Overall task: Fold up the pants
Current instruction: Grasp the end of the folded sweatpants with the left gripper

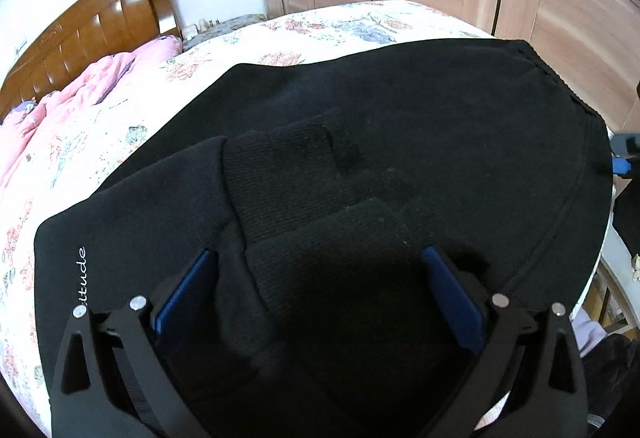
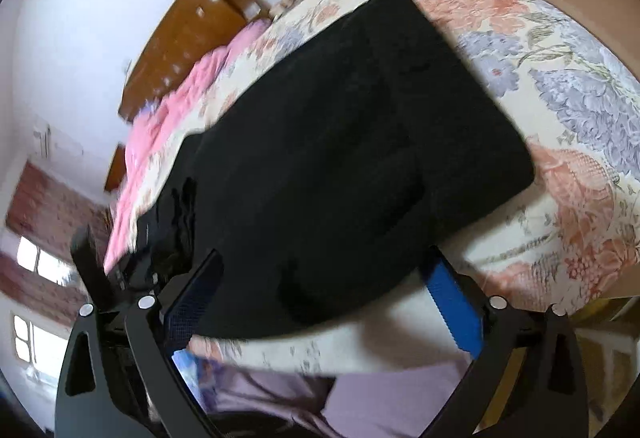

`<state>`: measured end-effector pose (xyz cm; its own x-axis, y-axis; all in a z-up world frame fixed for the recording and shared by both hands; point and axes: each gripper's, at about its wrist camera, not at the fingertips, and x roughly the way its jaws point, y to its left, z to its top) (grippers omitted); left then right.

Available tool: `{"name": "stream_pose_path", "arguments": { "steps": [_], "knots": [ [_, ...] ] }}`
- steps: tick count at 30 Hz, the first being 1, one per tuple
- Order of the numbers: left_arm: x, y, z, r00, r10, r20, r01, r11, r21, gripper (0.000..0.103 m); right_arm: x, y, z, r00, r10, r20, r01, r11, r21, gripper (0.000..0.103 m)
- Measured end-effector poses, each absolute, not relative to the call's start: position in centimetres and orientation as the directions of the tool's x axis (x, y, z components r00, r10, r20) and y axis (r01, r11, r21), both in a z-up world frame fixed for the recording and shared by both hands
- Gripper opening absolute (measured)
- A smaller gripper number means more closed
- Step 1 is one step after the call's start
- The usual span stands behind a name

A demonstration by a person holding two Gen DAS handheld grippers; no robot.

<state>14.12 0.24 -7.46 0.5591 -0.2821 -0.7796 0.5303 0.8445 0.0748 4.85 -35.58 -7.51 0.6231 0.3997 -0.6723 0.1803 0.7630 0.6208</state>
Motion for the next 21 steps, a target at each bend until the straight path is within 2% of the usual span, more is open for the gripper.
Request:
{"name": "stream_pose_path", "arguments": {
  "steps": [3, 5, 8, 11, 15, 18, 19, 21],
  "knots": [
    [14.1, 0.1, -7.6, 0.56, -0.279, -0.78, 0.529, 0.845, 0.078, 0.102, 5.1, -35.4, -7.4, 0.642, 0.358, -0.678, 0.213, 0.766, 0.607, 0.093],
    [14.1, -0.1, -7.3, 0.551, -0.263, -0.792, 0.527, 0.846, 0.086, 0.102, 4.8, -35.4, -7.5, 0.667, 0.289, -0.687, 0.242, 0.788, 0.566, 0.062],
    [13.4, -0.9, -5.3, 0.528, -0.256, -0.81, 0.53, 0.845, 0.078, 0.101, 3.8, -36.9, -8.5, 0.726, 0.313, -0.612, 0.236, 0.722, 0.65, 0.039],
    [13.5, -2.4, -1.9, 0.501, -0.328, -0.801, 0.565, 0.825, 0.016, 0.101, 2.7, -37.0, -9.1, 0.789, 0.303, -0.535, 0.175, 0.723, 0.668, 0.03],
    [15.2, -8.6, 1.6, 0.385, -0.4, -0.832, 0.632, 0.771, -0.079, 0.101, 1.8, -34.9, -7.9, 0.844, 0.189, -0.502, 0.13, 0.836, 0.533, 0.027],
    [16.9, -15.4, 3.5, 0.209, -0.459, -0.863, 0.675, 0.707, -0.212, 0.101, 1.6, -33.0, -7.2, 0.86, 0.103, -0.5, 0.128, 0.905, 0.406, 0.026],
    [17.5, -18.7, 3.9, 0.152, -0.457, -0.876, 0.693, 0.681, -0.235, 0.101, 1.4, -33.2, -7.1, 0.862, 0.089, -0.5, 0.129, 0.914, 0.385, 0.026],
    [17.9, -24.7, 3.9, 0.117, -0.385, -0.915, 0.736, 0.653, -0.181, 0.101, 1.3, -32.9, -7.2, 0.864, 0.06, -0.5, 0.14, 0.925, 0.354, 0.026]
  ]
}}
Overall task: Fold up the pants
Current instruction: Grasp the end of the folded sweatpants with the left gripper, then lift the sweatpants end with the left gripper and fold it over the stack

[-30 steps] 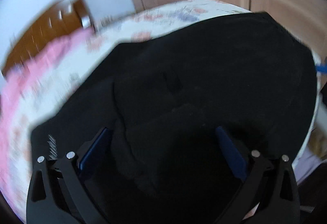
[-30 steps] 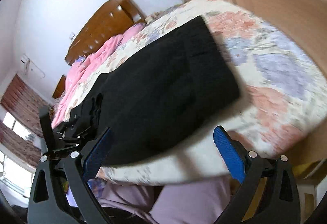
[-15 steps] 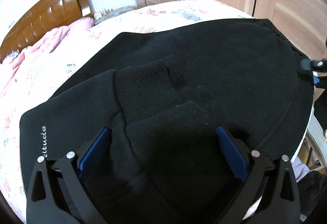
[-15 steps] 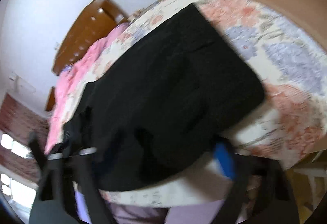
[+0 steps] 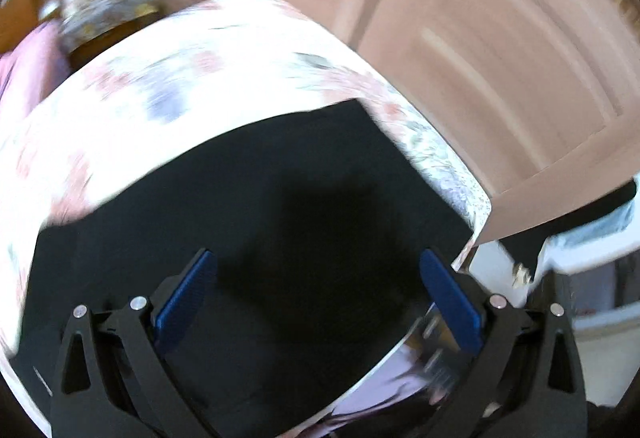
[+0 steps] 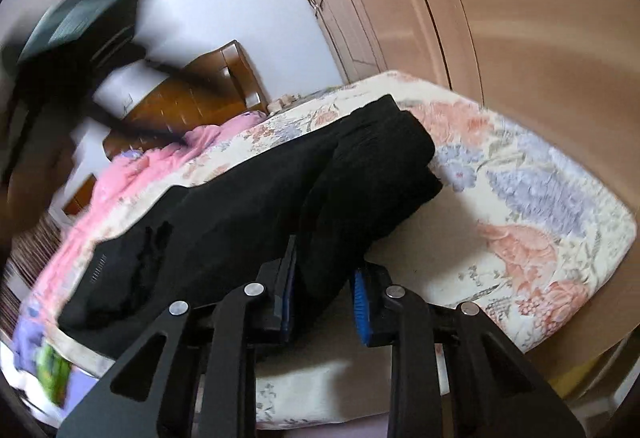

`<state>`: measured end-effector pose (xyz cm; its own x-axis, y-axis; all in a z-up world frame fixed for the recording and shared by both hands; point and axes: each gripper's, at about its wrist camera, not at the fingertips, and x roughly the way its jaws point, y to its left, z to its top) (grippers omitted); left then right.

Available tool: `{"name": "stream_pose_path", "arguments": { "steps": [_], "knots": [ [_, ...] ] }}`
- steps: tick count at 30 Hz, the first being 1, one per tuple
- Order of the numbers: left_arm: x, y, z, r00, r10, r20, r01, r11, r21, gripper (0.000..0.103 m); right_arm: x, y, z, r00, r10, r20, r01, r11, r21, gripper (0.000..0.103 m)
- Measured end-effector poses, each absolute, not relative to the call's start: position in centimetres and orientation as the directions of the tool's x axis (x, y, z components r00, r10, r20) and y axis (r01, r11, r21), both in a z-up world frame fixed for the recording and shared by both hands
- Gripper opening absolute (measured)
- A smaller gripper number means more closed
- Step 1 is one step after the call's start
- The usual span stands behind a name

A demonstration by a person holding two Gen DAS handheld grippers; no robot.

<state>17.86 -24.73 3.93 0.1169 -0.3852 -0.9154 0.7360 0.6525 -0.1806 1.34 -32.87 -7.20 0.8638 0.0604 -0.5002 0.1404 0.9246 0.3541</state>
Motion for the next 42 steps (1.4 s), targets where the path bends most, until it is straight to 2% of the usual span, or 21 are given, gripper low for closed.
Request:
{"name": "stream_pose_path", "arguments": {
  "steps": [4, 8, 9, 13, 16, 17, 18, 19, 21, 22, 23, 27, 29, 35, 39, 41, 42],
  "knots": [
    [16.8, -33.2, 1.7, 0.089, -0.205, -0.975, 0.801, 0.596, -0.052, 0.101, 1.3, -31.9, -7.4, 0.866, 0.013, -0.499, 0.145, 0.95, 0.276, 0.025],
    [15.7, -37.8, -1.8, 0.169, 0.049, -0.984, 0.825, 0.54, 0.169, 0.101, 1.3, -31.3, -7.3, 0.869, 0.001, -0.495, 0.135, 0.961, 0.24, 0.025],
    [15.4, -38.8, -3.0, 0.18, 0.129, -0.975, 0.831, 0.511, 0.221, 0.101, 1.3, -31.2, -7.3, 0.87, -0.001, -0.493, 0.134, 0.962, 0.236, 0.025],
    [14.7, -40.6, -5.9, 0.283, 0.303, -0.91, 0.825, 0.407, 0.392, 0.101, 1.0, -30.6, -7.3, 0.875, -0.006, -0.484, 0.128, 0.967, 0.219, 0.025],
    [13.8, -40.9, -7.4, 0.352, 0.38, -0.855, 0.821, 0.313, 0.477, 0.102, 1.0, -30.8, -7.3, 0.873, -0.001, -0.488, 0.125, 0.967, 0.222, 0.026],
    [13.7, -40.8, -7.5, 0.363, 0.385, -0.848, 0.821, 0.298, 0.487, 0.099, 1.0, -31.1, -7.4, 0.87, 0.01, -0.492, 0.123, 0.964, 0.237, 0.026],
    [13.6, -40.5, -7.4, 0.366, 0.391, -0.844, 0.822, 0.289, 0.49, 0.083, 1.0, -31.3, -7.5, 0.866, 0.018, -0.499, 0.124, 0.96, 0.25, 0.027],
    [13.5, -40.2, -7.0, 0.354, 0.377, -0.856, 0.826, 0.303, 0.475, 0.058, 1.1, -31.6, -7.5, 0.861, 0.033, -0.508, 0.126, 0.953, 0.276, 0.032],
    [13.8, -39.6, -6.3, 0.353, 0.355, -0.865, 0.82, 0.328, 0.469, 0.041, 0.9, -32.1, -7.6, 0.862, 0.057, -0.504, 0.125, 0.939, 0.32, 0.037],
    [13.9, -39.1, -5.8, 0.341, 0.328, -0.881, 0.825, 0.345, 0.448, 0.031, 0.8, -32.2, -7.7, 0.858, 0.082, -0.507, 0.114, 0.932, 0.343, 0.058],
    [14.1, -38.7, -5.3, 0.335, 0.303, -0.892, 0.827, 0.36, 0.432, 0.028, 0.6, -32.3, -7.8, 0.858, 0.099, -0.504, 0.106, 0.926, 0.362, 0.089],
    [14.8, -36.3, -2.1, 0.295, 0.147, -0.944, 0.822, 0.464, 0.329, 0.022, -0.1, -31.5, -8.2, 0.85, 0.192, -0.49, 0.036, 0.908, 0.418, 0.092],
    [15.7, -33.3, 1.3, 0.272, 0.012, -0.962, 0.807, 0.542, 0.235, 0.021, 0.2, -30.4, -7.9, 0.842, 0.225, -0.49, -0.003, 0.911, 0.413, 0.092],
    [17.7, -23.0, 10.6, 0.277, -0.262, -0.925, 0.731, 0.681, 0.026, 0.021, 2.8, -23.9, -6.0, 0.797, 0.356, -0.487, -0.166, 0.906, 0.391, 0.092],
    [17.6, -12.6, 16.5, 0.347, -0.406, -0.846, 0.661, 0.745, -0.087, 0.021, 4.1, -18.0, -5.0, 0.778, 0.334, -0.532, -0.232, 0.94, 0.25, 0.092],
    [17.3, -7.3, 18.1, 0.382, -0.457, -0.803, 0.62, 0.771, -0.143, 0.02, 4.4, -14.7, -5.0, 0.792, 0.221, -0.57, -0.218, 0.973, 0.075, 0.092],
    [17.1, -4.4, 18.7, 0.405, -0.475, -0.781, 0.597, 0.785, -0.168, 0.02, 4.2, -13.4, -5.2, 0.815, 0.1, -0.57, -0.166, 0.984, -0.064, 0.092]
  ]
}}
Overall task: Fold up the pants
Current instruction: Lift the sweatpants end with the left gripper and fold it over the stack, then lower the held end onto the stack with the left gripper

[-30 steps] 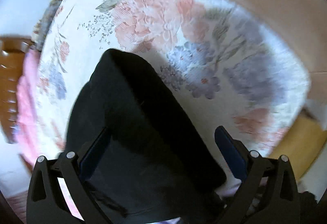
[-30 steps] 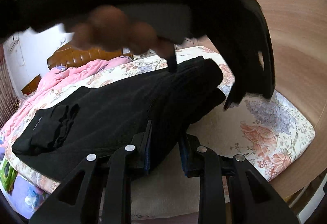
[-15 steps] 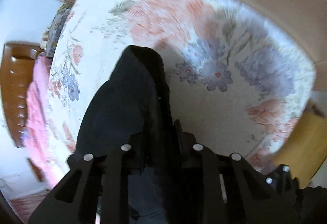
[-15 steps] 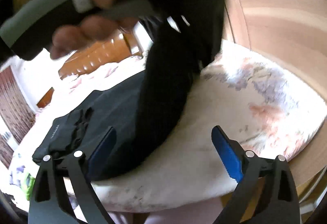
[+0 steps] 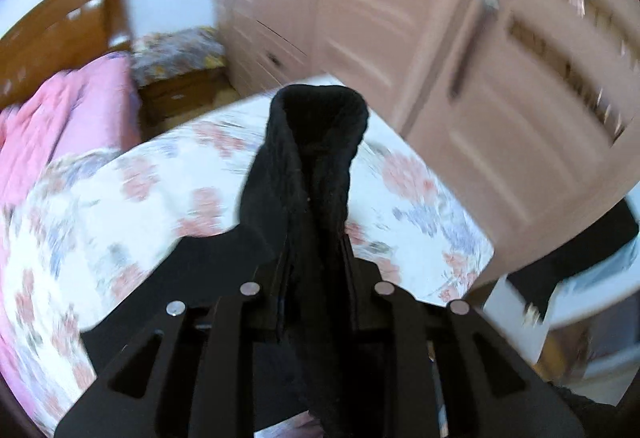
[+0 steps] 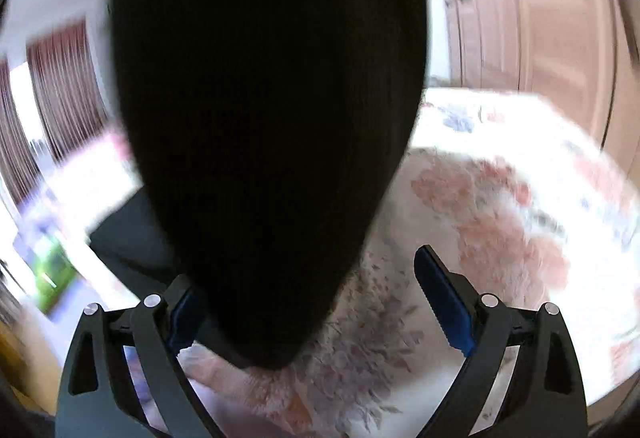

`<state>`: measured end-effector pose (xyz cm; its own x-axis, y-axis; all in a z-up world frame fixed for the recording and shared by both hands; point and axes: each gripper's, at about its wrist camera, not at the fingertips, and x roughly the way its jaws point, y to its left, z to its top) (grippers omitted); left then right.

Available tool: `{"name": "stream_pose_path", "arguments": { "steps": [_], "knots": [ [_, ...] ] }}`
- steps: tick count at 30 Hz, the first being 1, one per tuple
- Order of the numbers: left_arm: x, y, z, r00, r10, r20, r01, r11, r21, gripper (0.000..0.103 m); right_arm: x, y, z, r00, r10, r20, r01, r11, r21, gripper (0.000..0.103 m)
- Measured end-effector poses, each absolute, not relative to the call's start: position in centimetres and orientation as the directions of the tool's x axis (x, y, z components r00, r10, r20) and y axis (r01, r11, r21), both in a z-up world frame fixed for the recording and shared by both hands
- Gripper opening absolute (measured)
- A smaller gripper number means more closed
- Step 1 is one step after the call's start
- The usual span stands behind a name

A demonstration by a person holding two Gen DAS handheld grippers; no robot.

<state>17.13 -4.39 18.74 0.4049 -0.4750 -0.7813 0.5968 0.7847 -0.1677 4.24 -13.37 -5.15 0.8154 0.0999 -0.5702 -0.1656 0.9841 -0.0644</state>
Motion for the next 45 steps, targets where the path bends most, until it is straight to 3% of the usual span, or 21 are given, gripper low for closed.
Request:
{"name": "stream_pose_path", "arguments": {
  "steps": [2, 4, 11, 15, 19, 26, 29, 30, 31, 33, 34, 41, 42, 44, 45],
  "knots": [
    [17.1, 3.5, 19.0, 0.446, -0.523, -0.727, 0.528, 0.809, -0.258, 0.02, 3.3, -11.8, -5.3, 0.868, -0.041, -0.495, -0.108, 0.957, -0.269, 0.092],
    [16.8, 10.4, 17.3, 0.467, -0.552, -0.691, 0.46, 0.819, -0.343, 0.018, 2.3, -10.4, -5.1, 0.89, -0.115, -0.442, -0.071, 0.921, -0.384, 0.092],
    [17.7, 29.6, 0.5, 0.458, -0.643, -0.614, 0.163, 0.74, -0.653, 0.012, 3.1, -5.2, -5.8, 0.909, -0.129, -0.396, -0.116, 0.835, -0.538, 0.092],
    [17.9, 31.2, -5.2, 0.457, -0.682, -0.571, 0.119, 0.683, -0.72, 0.012, 3.2, -4.3, -6.5, 0.917, -0.143, -0.373, -0.111, 0.806, -0.581, 0.092],
    [17.2, 31.8, -4.7, 0.503, -0.715, -0.486, 0.147, 0.625, -0.767, 0.01, 2.6, -3.3, -5.8, 0.934, -0.141, -0.328, -0.104, 0.77, -0.63, 0.092],
    [16.6, 30.7, -3.1, 0.499, -0.687, -0.529, 0.177, 0.678, -0.714, 0.01, 2.2, -2.5, -6.2, 0.937, -0.099, -0.336, -0.155, 0.744, -0.65, 0.092],
    [17.1, 31.4, -5.0, 0.474, -0.699, -0.536, 0.128, 0.657, -0.743, 0.017, 2.4, -2.7, -6.7, 0.927, -0.09, -0.364, -0.188, 0.728, -0.659, 0.092],
    [17.0, 31.7, -5.3, 0.474, -0.704, -0.528, 0.119, 0.646, -0.754, 0.026, 2.4, -2.8, -6.7, 0.926, -0.088, -0.368, -0.191, 0.73, -0.656, 0.092],
    [16.8, 31.9, -5.3, 0.476, -0.723, -0.501, 0.128, 0.621, -0.774, 0.047, 2.5, -3.0, -6.6, 0.924, -0.084, -0.373, -0.194, 0.738, -0.646, 0.092],
    [16.1, 31.8, -4.3, 0.49, -0.744, -0.454, 0.162, 0.59, -0.791, 0.074, 2.7, -3.3, -6.4, 0.92, -0.081, -0.384, -0.194, 0.757, -0.623, 0.092],
    [15.9, 31.0, -3.2, 0.483, -0.746, -0.458, 0.197, 0.603, -0.773, 0.081, 2.8, -3.4, -6.4, 0.918, -0.08, -0.388, -0.194, 0.763, -0.617, 0.092],
    [16.8, 25.8, -3.3, 0.376, -0.607, -0.7, 0.188, 0.79, -0.584, 0.083, 2.8, -3.7, -6.3, 0.915, -0.074, -0.397, -0.196, 0.778, -0.597, 0.092],
    [16.6, 24.7, -3.4, 0.366, -0.542, -0.756, 0.201, 0.84, -0.505, 0.083, 2.9, -3.8, -6.2, 0.913, -0.069, -0.403, -0.2, 0.783, -0.589, 0.092],
    [16.5, 24.3, -3.5, 0.383, -0.473, -0.793, 0.186, 0.881, -0.435, 0.083, 2.7, -3.8, -6.3, 0.913, -0.066, -0.402, -0.201, 0.785, -0.586, 0.092],
    [16.5, 24.8, -3.6, 0.384, -0.484, -0.786, 0.165, 0.874, -0.458, 0.083, 2.7, -3.8, -6.3, 0.914, -0.065, -0.4, -0.201, 0.784, -0.587, 0.092]
  ]
}}
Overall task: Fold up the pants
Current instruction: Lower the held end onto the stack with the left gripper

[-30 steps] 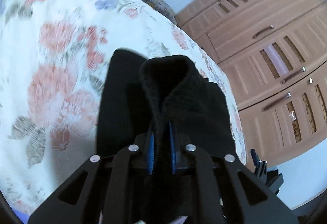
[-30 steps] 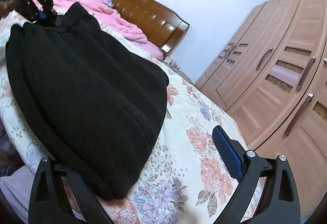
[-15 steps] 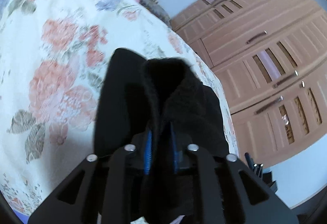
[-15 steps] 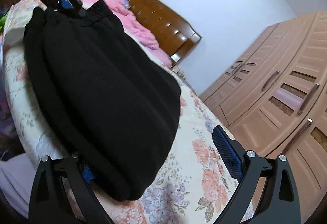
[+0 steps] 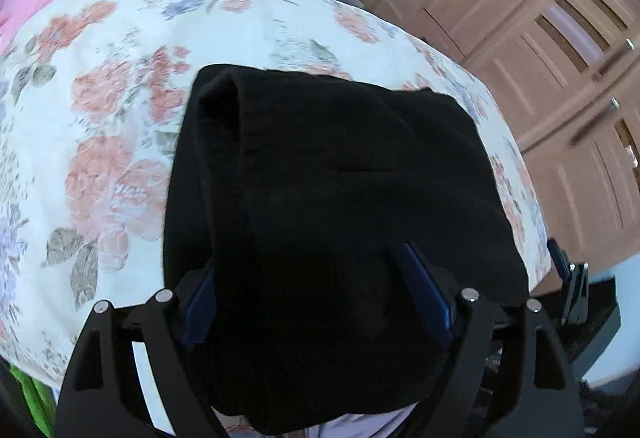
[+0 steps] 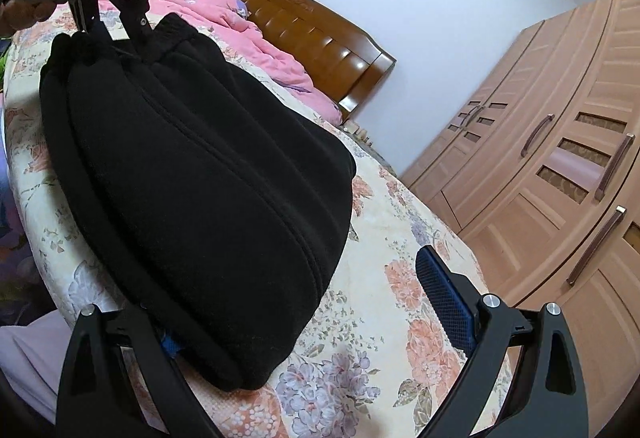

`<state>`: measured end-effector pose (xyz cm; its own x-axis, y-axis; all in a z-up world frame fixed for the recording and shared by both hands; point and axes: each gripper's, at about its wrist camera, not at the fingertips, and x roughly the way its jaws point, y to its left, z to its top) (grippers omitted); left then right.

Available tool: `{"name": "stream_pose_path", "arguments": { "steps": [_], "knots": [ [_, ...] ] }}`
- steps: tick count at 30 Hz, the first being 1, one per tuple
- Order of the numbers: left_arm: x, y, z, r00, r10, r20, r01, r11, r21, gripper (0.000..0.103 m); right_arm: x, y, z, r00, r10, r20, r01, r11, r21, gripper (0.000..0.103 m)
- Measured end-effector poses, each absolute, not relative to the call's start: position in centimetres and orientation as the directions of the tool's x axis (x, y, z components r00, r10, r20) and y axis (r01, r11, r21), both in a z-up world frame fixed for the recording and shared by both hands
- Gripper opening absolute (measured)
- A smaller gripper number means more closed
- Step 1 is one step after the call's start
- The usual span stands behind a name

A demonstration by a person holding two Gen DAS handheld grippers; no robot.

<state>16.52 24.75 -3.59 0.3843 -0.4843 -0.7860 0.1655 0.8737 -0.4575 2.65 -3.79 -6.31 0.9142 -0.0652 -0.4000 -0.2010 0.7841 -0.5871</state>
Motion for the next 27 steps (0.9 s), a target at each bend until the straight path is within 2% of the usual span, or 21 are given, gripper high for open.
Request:
{"name": "stream_pose_path", "arguments": {
  "steps": [3, 5, 7, 8, 11, 13, 17, 18, 19, 21, 24, 27],
  "knots": [
    [15.9, 27.9, -3.3, 0.439, -0.533, -0.723, 0.089, 0.827, -0.556, 0.083, 2.6, -4.0, -6.2, 0.912, -0.06, -0.406, -0.202, 0.796, -0.57, 0.092],
    [14.5, 29.3, -1.8, 0.497, -0.558, -0.664, 0.093, 0.795, -0.599, 0.081, 2.6, -4.2, -6.2, 0.909, -0.054, -0.413, -0.205, 0.806, -0.556, 0.092],
    [13.3, 29.6, -0.6, 0.503, -0.615, -0.607, 0.149, 0.754, -0.64, 0.068, 2.6, -4.1, -6.3, 0.909, -0.052, -0.413, -0.205, 0.808, -0.553, 0.092],
    [13.1, 29.3, -0.4, 0.484, -0.626, -0.611, 0.162, 0.751, -0.641, 0.068, 2.5, -4.0, -6.3, 0.909, -0.051, -0.413, -0.205, 0.808, -0.552, 0.092],
    [13.3, 28.3, -1.6, 0.438, -0.564, -0.7, 0.122, 0.808, -0.576, 0.068, 2.4, -4.2, -6.2, 0.91, -0.053, -0.411, -0.203, 0.809, -0.552, 0.092],
    [13.4, 28.3, -3.3, 0.385, -0.643, -0.662, 0.12, 0.746, -0.655, 0.058, 2.3, -4.2, -6.2, 0.911, -0.056, -0.409, -0.198, 0.811, -0.551, 0.092],
    [13.4, 28.2, -4.4, 0.371, -0.658, -0.656, 0.113, 0.733, -0.671, 0.058, 2.3, -4.1, -6.4, 0.91, -0.054, -0.412, -0.199, 0.815, -0.544, 0.092],
    [13.3, 28.2, -4.3, 0.364, -0.666, -0.651, 0.118, 0.726, -0.677, 0.054, 2.3, -4.1, -6.4, 0.909, -0.055, -0.413, -0.198, 0.815, -0.545, 0.092],
    [13.4, 28.2, -4.3, 0.363, -0.654, -0.664, 0.116, 0.739, -0.664, 0.034, 2.4, -4.1, -6.4, 0.908, -0.055, -0.415, -0.199, 0.816, -0.543, 0.092],
    [14.3, 28.4, -5.0, 0.358, -0.646, -0.674, 0.104, 0.745, -0.659, 0.022, 2.4, -4.0, -6.4, 0.907, -0.053, -0.419, -0.2, 0.82, -0.536, 0.092],
    [14.5, 28.7, -5.1, 0.368, -0.654, -0.661, 0.115, 0.738, -0.665, 0.011, 2.4, -3.9, -6.3, 0.908, -0.054, -0.416, -0.198, 0.819, -0.539, 0.092],
    [12.8, 28.5, -2.7, 0.471, -0.602, -0.645, 0.157, 0.776, -0.61, 0.008, 2.1, -3.7, -5.8, 0.914, -0.041, -0.403, -0.199, 0.821, -0.536, 0.092]
  ]
}}
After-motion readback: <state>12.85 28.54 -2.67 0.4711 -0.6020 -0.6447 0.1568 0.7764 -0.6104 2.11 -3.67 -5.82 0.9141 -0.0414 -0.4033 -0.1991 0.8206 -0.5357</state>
